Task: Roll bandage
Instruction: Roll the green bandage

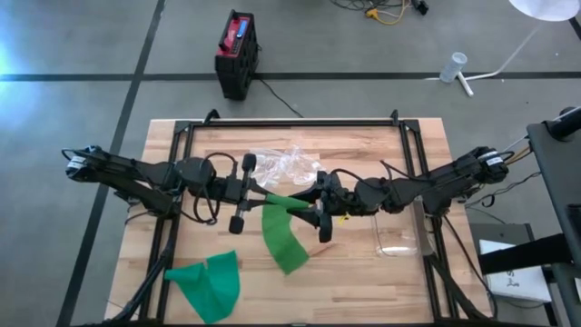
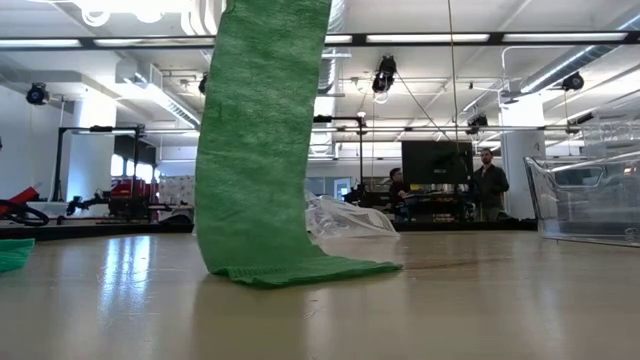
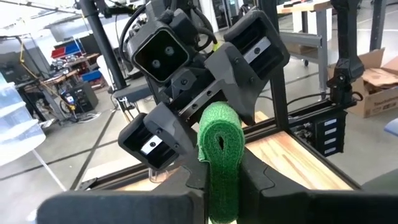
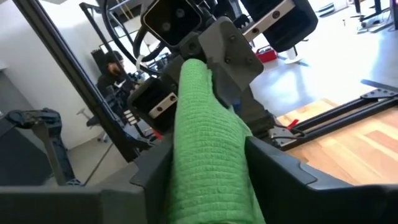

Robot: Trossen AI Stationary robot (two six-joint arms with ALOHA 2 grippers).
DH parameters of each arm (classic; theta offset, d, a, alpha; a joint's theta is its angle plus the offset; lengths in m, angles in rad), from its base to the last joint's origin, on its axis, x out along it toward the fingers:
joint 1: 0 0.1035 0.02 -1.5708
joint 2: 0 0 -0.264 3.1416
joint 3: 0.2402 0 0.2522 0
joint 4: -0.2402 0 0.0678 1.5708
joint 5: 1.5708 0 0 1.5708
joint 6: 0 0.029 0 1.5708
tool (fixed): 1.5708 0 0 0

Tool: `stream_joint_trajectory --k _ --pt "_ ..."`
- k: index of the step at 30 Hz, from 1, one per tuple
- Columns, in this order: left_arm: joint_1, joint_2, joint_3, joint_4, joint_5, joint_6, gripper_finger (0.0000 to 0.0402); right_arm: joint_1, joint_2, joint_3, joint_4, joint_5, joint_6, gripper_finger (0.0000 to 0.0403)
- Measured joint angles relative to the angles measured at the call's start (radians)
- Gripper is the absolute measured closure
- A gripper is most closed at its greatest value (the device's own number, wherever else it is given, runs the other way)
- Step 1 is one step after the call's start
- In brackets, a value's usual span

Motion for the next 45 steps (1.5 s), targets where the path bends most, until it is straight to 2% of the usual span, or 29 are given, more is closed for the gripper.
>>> stream_joint_trajectory --k 7,13,16,22,26,29,31,34,37,38,45 --pt "0.001 0.0 -0.004 0.001 -0.008 -0.031 0.035 0.0 0.0 -0.002 0.0 0.028 -0.055 0.0301" --pt "0.001 -0.002 -0.007 0.001 -0.011 -0.132 0.0302 0.001 0.0 -0.002 -0.008 0.047 -0.126 0.0353" --pt "0.001 -0.003 -0.008 0.006 -0.011 -0.189 0.0263 0.0 0.0 -0.002 -0.009 0.052 -0.166 0.0361" --pt "0.01 0.006 -0.008 0.029 -0.092 -0.336 0.0186 0.0 0.0 -0.002 -0.023 0.113 -0.241 0.0358" --pt "0.015 0.013 -0.008 0.026 -0.097 -0.356 0.0165 0.0 0.0 0.003 -0.046 0.115 -0.245 0.0358" --pt "0.018 0.013 -0.008 0.019 -0.097 -0.356 0.018 0.001 0.0 0.005 -0.066 0.106 -0.247 0.0358" --pt "0.019 0.013 -0.008 0.014 -0.095 -0.354 0.0208 0.003 0.0 0.007 -0.074 0.096 -0.253 0.0357" --pt "0.018 0.013 -0.008 0.007 -0.089 -0.338 0.0274 0.007 0.0 0.007 -0.077 0.099 -0.253 0.0354" --pt "0.018 0.013 -0.008 -0.01 -0.078 -0.321 0.036 0.011 0.0 0.007 -0.085 0.099 -0.259 0.0344" --pt "0.018 0.013 -0.008 -0.015 -0.078 -0.323 0.0376 0.012 -0.002 0.007 -0.092 0.098 -0.266 0.0338" --pt "0.017 0.002 -0.009 -0.006 -0.075 -0.373 0.0373 0.036 -0.064 0.011 -0.186 0.1 -0.417 0.0272"
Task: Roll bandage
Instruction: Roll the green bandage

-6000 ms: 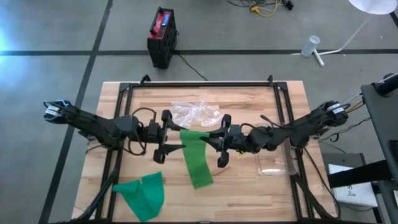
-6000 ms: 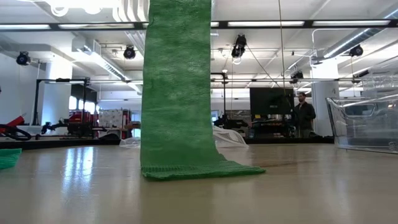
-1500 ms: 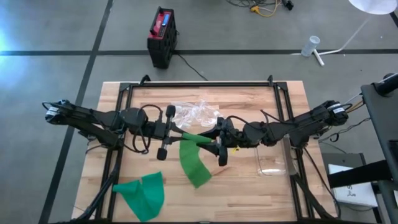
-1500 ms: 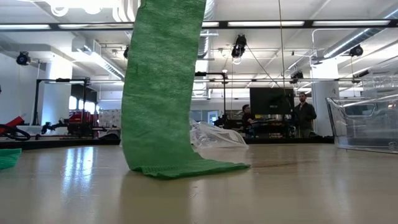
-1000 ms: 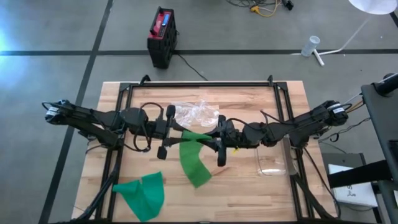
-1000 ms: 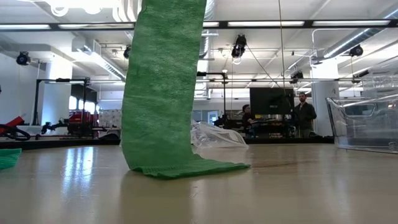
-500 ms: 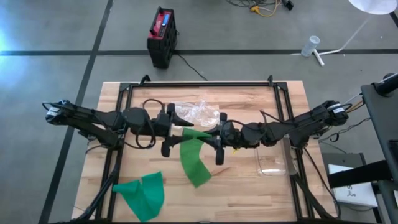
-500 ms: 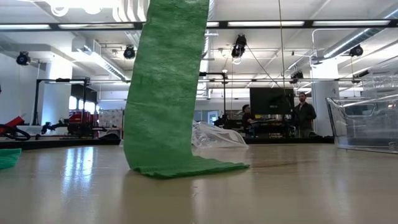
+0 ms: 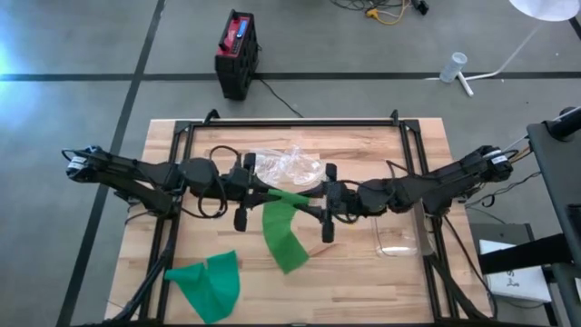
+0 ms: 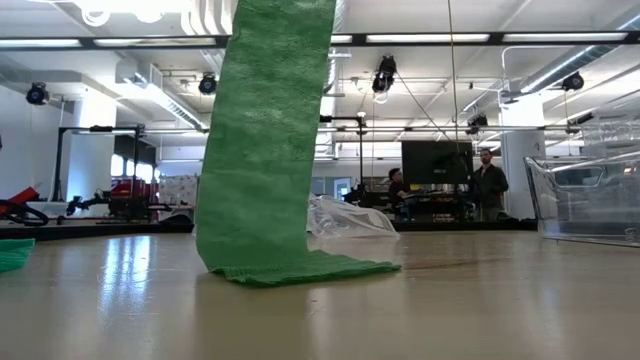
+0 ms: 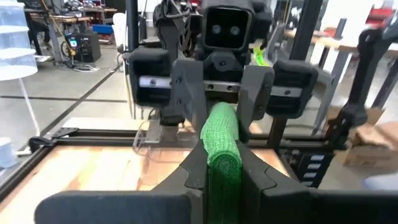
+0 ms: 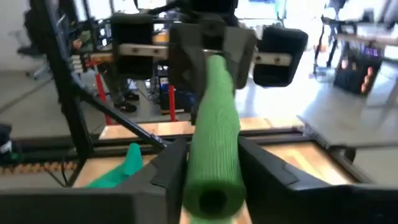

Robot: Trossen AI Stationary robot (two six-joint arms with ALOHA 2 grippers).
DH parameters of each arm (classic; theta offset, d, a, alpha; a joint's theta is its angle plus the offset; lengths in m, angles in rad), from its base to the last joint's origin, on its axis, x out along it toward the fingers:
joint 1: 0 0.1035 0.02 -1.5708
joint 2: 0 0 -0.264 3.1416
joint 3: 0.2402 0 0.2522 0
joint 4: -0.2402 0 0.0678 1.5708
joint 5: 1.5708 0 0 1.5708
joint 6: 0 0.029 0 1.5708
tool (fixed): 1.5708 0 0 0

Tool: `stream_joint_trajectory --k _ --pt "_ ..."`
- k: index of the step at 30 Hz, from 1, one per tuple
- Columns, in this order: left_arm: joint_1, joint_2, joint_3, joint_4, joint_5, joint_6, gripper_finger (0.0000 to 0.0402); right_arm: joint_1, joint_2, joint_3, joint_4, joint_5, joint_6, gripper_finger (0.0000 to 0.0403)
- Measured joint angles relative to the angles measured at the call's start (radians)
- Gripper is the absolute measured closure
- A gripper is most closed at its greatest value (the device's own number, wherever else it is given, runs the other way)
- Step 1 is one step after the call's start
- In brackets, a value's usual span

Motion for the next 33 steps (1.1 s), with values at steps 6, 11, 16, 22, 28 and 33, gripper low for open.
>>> stream_joint_trajectory --k 6,11,16,22,28,33 --pt "-0.001 -0.004 -0.002 0.063 0.027 -0.037 0.0379 0.028 -0.011 -0.006 -0.028 0.076 -0.087 0.0231" --pt "-0.002 -0.005 -0.005 0.121 0.041 -0.062 0.0379 0.028 0.017 -0.006 -0.019 0.13 -0.124 0.0235" --pt "-0.002 -0.005 -0.005 0.122 0.043 -0.062 0.0379 0.029 0.033 -0.007 0.072 0.13 -0.164 0.0261" --pt "-0.002 -0.005 -0.006 0.124 0.052 -0.066 0.0379 0.028 0.033 -0.007 0.07 0.184 -0.178 0.0327" --pt "-0.003 -0.007 -0.008 0.127 0.098 -0.081 0.0379 0.043 0.029 -0.008 0.055 0.295 -0.208 0.0395" --pt "-0.006 -0.033 -0.009 0.127 0.102 -0.083 0.0379 0.072 -0.005 -0.008 -0.058 0.332 -0.19 0.0401"
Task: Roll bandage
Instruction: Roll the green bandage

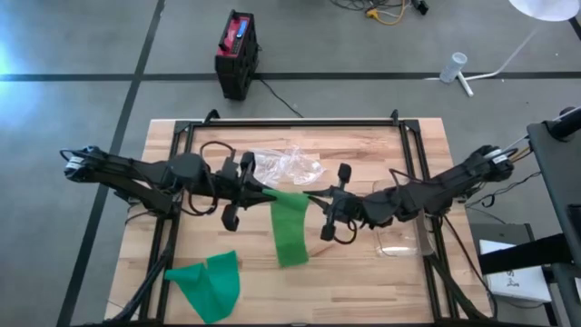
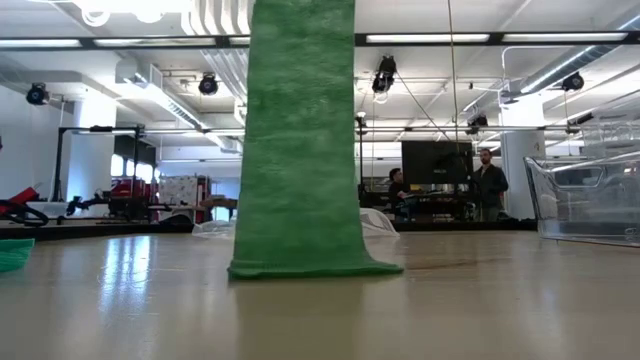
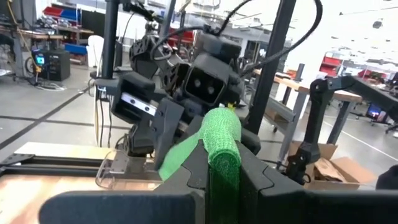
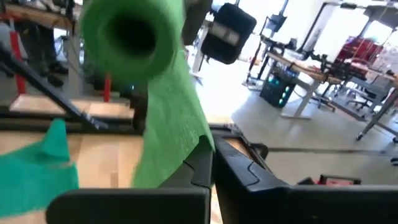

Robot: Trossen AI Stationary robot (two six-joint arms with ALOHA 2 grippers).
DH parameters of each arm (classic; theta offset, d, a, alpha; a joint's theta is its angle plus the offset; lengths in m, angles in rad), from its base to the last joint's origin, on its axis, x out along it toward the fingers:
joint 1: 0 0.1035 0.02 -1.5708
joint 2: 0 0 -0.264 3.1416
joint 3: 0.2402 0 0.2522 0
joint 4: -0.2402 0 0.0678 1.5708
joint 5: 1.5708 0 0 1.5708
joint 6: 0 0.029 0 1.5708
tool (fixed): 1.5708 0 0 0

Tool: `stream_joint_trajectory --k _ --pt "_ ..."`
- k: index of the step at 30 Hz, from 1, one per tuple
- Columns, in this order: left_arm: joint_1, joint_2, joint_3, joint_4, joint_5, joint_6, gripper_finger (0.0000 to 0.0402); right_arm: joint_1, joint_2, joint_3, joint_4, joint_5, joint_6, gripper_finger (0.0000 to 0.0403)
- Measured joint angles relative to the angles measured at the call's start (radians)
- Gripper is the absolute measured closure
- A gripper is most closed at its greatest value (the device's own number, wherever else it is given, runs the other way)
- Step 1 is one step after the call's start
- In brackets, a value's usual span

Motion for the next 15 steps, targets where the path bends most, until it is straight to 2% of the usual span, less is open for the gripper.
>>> stream_joint_trajectory --k 7,15 --pt "0.0 -0.01 -0.002 0.0 -0.002 0.015 0.0379 0.029 -0.024 0.0 -0.023 0.003 0.005 0.0401" --pt "0.0 0.001 -0.002 0.004 -0.004 0.024 0.0379 0.029 -0.017 0.003 -0.03 -0.061 0.018 0.0384"
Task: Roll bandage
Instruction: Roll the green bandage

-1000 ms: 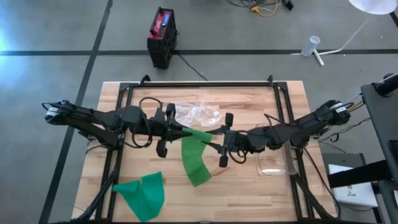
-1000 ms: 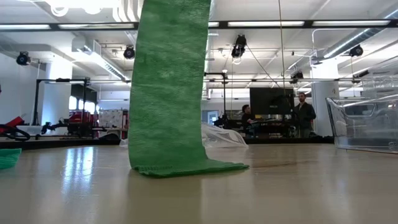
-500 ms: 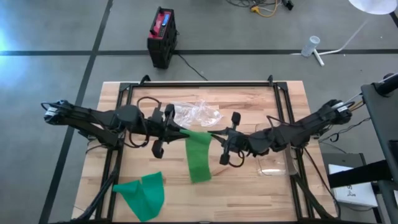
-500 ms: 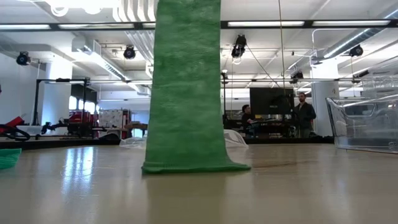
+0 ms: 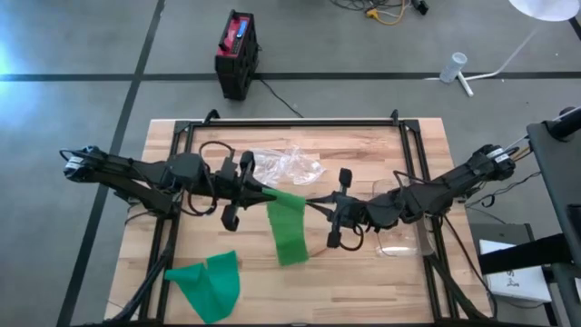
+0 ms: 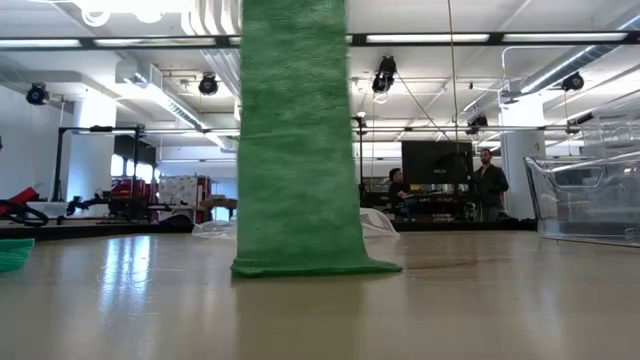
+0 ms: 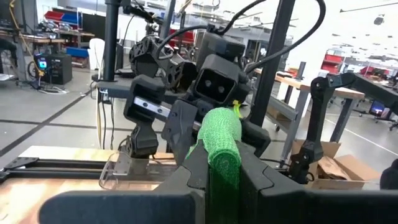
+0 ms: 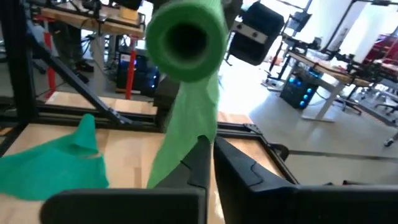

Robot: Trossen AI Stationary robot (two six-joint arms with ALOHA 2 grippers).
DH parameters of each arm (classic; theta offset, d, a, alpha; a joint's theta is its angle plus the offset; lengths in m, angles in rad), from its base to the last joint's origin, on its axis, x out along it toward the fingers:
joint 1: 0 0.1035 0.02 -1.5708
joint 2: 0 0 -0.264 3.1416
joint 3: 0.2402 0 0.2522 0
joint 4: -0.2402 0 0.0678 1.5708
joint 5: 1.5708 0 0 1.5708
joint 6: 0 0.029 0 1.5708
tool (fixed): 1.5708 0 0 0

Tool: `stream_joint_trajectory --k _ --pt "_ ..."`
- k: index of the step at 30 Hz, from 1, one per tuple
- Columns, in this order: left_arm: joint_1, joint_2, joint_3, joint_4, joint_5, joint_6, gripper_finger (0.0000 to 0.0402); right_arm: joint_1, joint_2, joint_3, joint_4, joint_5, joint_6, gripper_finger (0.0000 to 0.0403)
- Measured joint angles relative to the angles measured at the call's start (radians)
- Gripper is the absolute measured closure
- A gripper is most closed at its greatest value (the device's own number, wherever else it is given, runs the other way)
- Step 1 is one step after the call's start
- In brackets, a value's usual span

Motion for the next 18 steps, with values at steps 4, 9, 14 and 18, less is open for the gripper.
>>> stream_joint_trajectory --k 4,9,14,18 --pt "0.0 0.0 0.0 0.003 0.0 0.008 0.0379 -0.001 0.0 0.0 0.037 0.0 -0.013 0.0345" --pt "0.0 0.0 0.0 0.011 -0.004 0.02 0.0379 -0.003 0.0 0.0 0.091 -0.018 -0.029 0.0296" --pt "0.0 0.0 0.0 0.031 -0.004 0.022 0.0379 -0.012 0.001 0.0 0.115 -0.028 -0.029 0.0275" --pt "0.0 0.008 0.0 0.035 -0.004 0.023 0.0379 -0.022 0.02 0.001 0.164 -0.047 -0.037 0.0281"
